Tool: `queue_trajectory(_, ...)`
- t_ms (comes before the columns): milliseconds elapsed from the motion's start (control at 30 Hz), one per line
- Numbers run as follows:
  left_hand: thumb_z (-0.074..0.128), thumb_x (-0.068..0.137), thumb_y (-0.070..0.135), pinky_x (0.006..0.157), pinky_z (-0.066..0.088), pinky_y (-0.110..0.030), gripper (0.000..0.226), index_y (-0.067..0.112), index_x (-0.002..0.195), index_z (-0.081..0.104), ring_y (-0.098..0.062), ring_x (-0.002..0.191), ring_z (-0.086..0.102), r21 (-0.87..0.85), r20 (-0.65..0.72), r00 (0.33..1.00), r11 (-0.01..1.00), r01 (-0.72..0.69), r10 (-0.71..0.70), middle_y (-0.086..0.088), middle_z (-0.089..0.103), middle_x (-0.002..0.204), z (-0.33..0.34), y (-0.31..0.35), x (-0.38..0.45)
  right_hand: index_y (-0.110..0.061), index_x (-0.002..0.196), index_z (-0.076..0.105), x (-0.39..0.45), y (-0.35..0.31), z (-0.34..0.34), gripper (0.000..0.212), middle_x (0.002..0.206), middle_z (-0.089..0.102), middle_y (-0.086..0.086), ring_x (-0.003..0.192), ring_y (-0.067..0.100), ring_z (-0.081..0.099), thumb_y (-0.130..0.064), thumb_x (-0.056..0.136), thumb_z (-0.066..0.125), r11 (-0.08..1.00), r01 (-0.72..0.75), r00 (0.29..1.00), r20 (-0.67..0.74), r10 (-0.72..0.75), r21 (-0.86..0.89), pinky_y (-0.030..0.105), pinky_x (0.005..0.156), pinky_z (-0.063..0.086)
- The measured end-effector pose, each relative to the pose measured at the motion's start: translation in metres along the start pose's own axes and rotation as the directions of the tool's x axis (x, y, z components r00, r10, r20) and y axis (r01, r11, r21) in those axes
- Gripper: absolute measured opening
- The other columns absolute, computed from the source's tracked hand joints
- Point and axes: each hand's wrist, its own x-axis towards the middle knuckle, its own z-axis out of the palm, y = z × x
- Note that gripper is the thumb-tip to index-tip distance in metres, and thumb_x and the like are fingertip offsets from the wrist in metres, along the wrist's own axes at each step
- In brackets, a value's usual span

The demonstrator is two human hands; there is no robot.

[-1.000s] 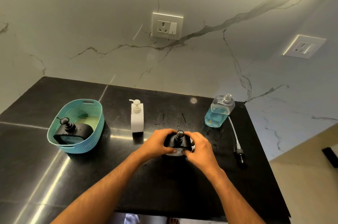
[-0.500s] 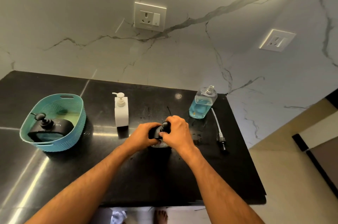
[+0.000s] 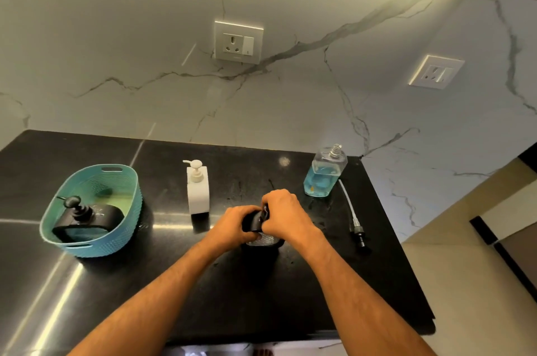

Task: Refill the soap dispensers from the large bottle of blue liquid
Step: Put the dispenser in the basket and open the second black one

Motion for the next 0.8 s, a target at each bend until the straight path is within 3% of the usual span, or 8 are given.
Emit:
queue_trajectory(100, 0.085, 0.073, 0.014, 0.099, 0.054, -0.040, 0.055, 0.019, 0.125, 0.068, -0.013, 0.109, 0.067, -0.011, -0.002, 1.000, 1.000, 0.023, -0.023, 0.002, 0.073, 0.117, 0.001, 0.002, 0.001, -0.025, 0.100, 0.071, 0.002, 0.003, -0.005, 0.033, 0.096, 0.060, -0.003, 0.093, 0.019, 0.062, -0.016, 0.069, 0.080, 0.998, 0.063, 0.992, 0.105, -0.065, 0.022, 0.033, 0.073, 0.054)
queue_trajectory(233, 0.084, 0.072, 0.013, 0.097, 0.054, -0.039, 0.058, 0.019, 0.127, 0.068, -0.010, 0.107, 0.067, -0.022, -0.007, 1.000, 1.000, -0.015, 0.015, 0.004, 0.073, 0.116, 0.001, 0.001, 0.002, -0.021, 0.080, 0.059, 0.000, 0.000, -0.004, 0.034, 0.080, 0.056, -0.003, 0.075, 0.019, 0.058, -0.046, 0.068, 0.079, 0.999, -0.025, 0.998, -0.052, 0.022, -0.045, 0.032, 0.058, 0.045)
queue_trajectory(300, 0.085, 0.069, 0.013, 0.096, 0.054, -0.037, 0.058, 0.020, 0.124, 0.069, -0.009, 0.105, 0.067, -0.013, -0.012, 1.000, 1.000, -0.014, 0.014, 0.005, 0.074, 0.113, 0.001, 0.001, 0.001, -0.017, 0.080, 0.061, 0.000, -0.004, -0.002, 0.022, 0.081, 0.063, 0.003, 0.079, 0.023, 0.065, -0.034, 0.075, 0.074, 0.998, -0.036, 0.997, -0.065, 0.033, -0.045, 0.034, 0.061, 0.053)
queue_trajectory(367, 0.085, 0.069, 0.013, 0.094, 0.055, -0.039, 0.053, 0.021, 0.119, 0.070, -0.009, 0.103, 0.068, -0.023, -0.010, 1.000, 1.000, -0.004, 0.004, 0.005, 0.074, 0.110, 0.002, 0.000, 0.000, -0.018, 0.088, 0.068, -0.001, -0.005, -0.003, 0.017, 0.092, 0.066, 0.002, 0.087, 0.021, 0.066, -0.020, 0.074, 0.076, 1.000, -0.010, 1.000, 0.009, 0.011, -0.012, 0.032, 0.068, 0.055)
queue_trajectory(467, 0.083, 0.071, 0.013, 0.091, 0.057, -0.042, 0.050, 0.019, 0.119, 0.069, -0.008, 0.099, 0.069, -0.047, -0.004, 1.000, 0.999, 0.001, -0.001, 0.006, 0.074, 0.107, 0.002, 0.001, 0.000, -0.024, 0.100, 0.069, -0.002, -0.007, -0.002, 0.033, 0.100, 0.063, -0.001, 0.089, 0.018, 0.061, -0.028, 0.070, 0.080, 1.000, 0.022, 0.999, 0.036, -0.022, -0.003, 0.029, 0.068, 0.047)
queue_trajectory(533, 0.080, 0.072, 0.013, 0.089, 0.057, -0.042, 0.048, 0.021, 0.118, 0.070, -0.007, 0.097, 0.069, -0.045, -0.002, 1.000, 0.999, -0.020, 0.020, 0.007, 0.074, 0.105, 0.002, 0.001, 0.001, -0.021, 0.095, 0.064, -0.003, -0.009, -0.003, 0.032, 0.095, 0.063, 0.001, 0.087, 0.021, 0.063, -0.040, 0.072, 0.077, 0.999, -0.020, 1.000, -0.020, 0.019, -0.045, 0.033, 0.067, 0.050)
queue_trajectory(667, 0.084, 0.070, 0.016, 0.093, 0.056, -0.038, 0.053, 0.023, 0.120, 0.069, -0.005, 0.101, 0.067, -0.034, 0.006, 1.000, 0.999, -0.017, 0.018, 0.009, 0.073, 0.109, 0.001, -0.001, 0.002, -0.015, 0.089, 0.067, -0.004, -0.013, -0.005, 0.016, 0.089, 0.069, 0.007, 0.087, 0.026, 0.069, -0.025, 0.078, 0.073, 0.995, -0.065, 0.998, -0.014, 0.064, -0.072, 0.035, 0.069, 0.056)
queue_trajectory(800, 0.085, 0.070, 0.019, 0.095, 0.055, -0.035, 0.057, 0.023, 0.124, 0.067, -0.007, 0.104, 0.066, 0.011, 0.043, 0.999, 1.000, -0.021, 0.021, 0.008, 0.072, 0.115, 0.000, -0.003, 0.005, -0.019, 0.093, 0.073, -0.005, -0.013, -0.015, 0.017, 0.093, 0.070, 0.004, 0.087, 0.023, 0.068, -0.015, 0.075, 0.073, 0.998, -0.056, 0.998, 0.012, 0.056, -0.018, 0.034, 0.072, 0.058)
